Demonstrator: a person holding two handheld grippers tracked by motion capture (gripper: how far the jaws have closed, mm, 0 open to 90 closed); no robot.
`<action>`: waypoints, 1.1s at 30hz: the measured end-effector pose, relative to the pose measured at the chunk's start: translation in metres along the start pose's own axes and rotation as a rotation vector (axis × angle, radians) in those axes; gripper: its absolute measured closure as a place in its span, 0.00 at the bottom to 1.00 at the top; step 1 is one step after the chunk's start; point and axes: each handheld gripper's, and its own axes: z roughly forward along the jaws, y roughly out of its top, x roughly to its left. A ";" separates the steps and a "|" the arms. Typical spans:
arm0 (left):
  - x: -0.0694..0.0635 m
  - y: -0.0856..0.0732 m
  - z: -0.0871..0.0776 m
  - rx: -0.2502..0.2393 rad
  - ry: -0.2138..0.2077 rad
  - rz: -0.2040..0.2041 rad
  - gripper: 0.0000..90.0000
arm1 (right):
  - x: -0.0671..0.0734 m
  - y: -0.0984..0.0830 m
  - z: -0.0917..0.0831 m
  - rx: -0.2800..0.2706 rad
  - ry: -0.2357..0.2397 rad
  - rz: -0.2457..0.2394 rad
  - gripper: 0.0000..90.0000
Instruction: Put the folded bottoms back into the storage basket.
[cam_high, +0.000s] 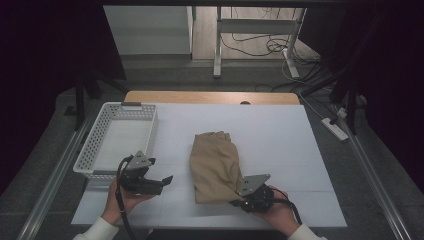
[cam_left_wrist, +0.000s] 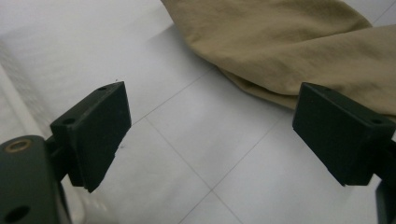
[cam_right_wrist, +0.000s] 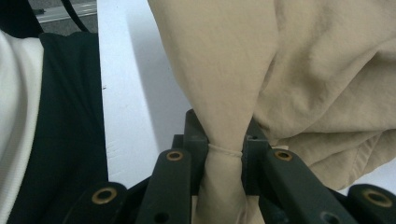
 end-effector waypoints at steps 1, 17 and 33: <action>0.000 0.001 0.001 0.000 -0.002 0.000 0.13 | 0.000 0.000 0.000 0.001 -0.001 -0.001 0.87; -0.003 0.034 0.026 -0.012 -0.036 0.019 0.12 | 0.000 0.000 0.001 0.003 -0.001 -0.005 0.86; 0.002 0.067 0.054 -0.015 -0.046 0.021 0.13 | 0.000 -0.001 0.003 0.007 0.003 -0.005 0.86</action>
